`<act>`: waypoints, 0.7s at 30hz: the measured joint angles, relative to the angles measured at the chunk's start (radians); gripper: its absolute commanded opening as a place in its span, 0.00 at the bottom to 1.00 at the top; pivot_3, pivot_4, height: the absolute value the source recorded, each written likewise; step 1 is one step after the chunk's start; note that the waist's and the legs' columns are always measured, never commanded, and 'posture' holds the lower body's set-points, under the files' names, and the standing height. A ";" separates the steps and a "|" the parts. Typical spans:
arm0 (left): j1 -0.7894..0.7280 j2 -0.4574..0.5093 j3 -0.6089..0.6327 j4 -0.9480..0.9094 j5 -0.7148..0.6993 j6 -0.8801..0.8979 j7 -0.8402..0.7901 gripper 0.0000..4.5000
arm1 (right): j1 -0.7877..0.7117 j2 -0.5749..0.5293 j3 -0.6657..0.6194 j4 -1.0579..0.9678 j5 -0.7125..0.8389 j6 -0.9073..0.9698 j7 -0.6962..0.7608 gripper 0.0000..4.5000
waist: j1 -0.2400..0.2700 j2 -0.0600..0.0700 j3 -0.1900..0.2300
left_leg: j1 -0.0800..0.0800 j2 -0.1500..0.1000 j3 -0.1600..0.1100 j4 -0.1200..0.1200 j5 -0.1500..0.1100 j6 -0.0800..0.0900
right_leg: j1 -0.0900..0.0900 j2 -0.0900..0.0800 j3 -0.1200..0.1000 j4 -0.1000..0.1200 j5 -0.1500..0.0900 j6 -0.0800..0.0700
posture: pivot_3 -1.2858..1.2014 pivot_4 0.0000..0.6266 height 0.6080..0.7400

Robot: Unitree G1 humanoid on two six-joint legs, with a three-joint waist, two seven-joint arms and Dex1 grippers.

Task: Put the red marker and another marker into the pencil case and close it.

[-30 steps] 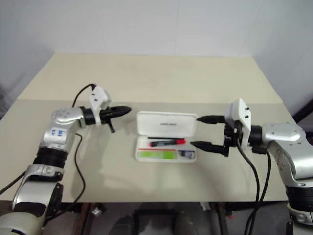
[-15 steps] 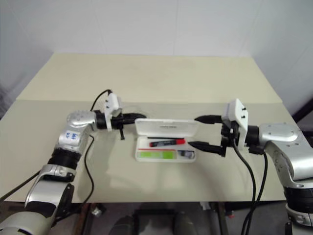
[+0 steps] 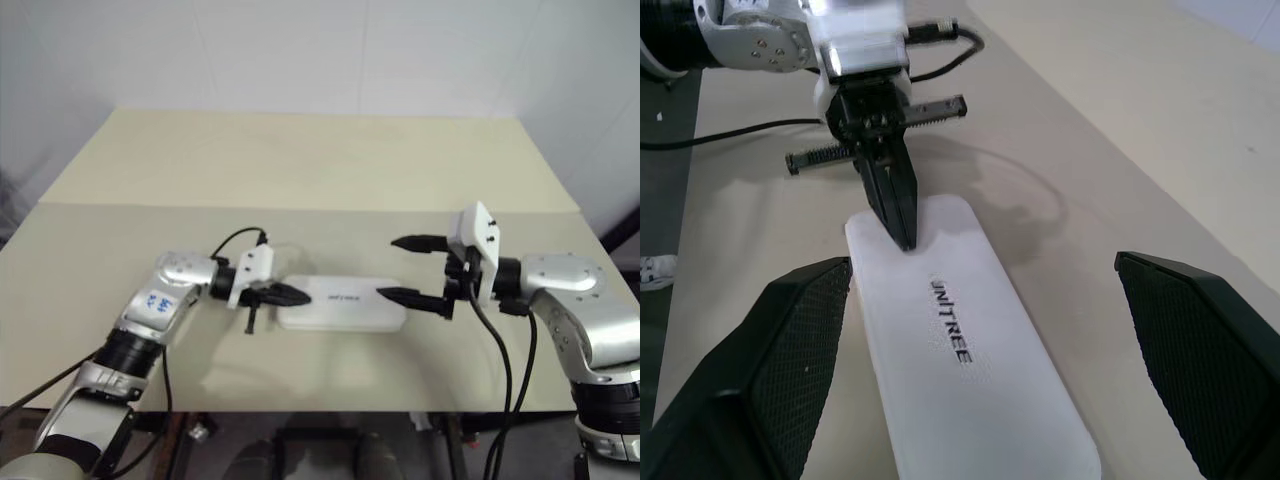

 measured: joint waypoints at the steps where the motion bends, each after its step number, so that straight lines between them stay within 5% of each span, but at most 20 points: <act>1: 0.000 -0.002 -0.003 -0.009 0.004 0.007 0.006 0.01 | 0.001 0.003 0.000 -0.002 0.002 0.000 -0.003 1.00 | 0.000 0.000 0.000 | 0.000 0.000 0.000 0.000 0.000 0.000 | 0.000 0.000 0.000 0.000 0.000 0.000 | 0.52 0.24 1.00; 12: 0.000 -0.005 -0.017 -0.058 -0.019 0.075 -0.008 0.01 | 0.024 0.046 0.002 -0.039 0.007 -0.003 -0.050 1.00 | 0.000 0.000 0.000 | 0.000 0.000 0.000 0.000 0.000 0.000 | 0.000 0.000 0.000 0.000 0.000 0.000 | 0.52 0.24 1.00; 21: 0.003 0.127 0.242 -0.110 -0.259 0.119 -0.097 0.01 | 0.003 0.059 0.012 0.009 -0.003 -0.022 -0.027 1.00 | -0.005 0.000 0.000 | 0.000 0.000 0.000 -0.001 0.000 0.000 | -0.001 0.000 0.000 0.000 0.000 0.000 | 0.52 0.24 1.00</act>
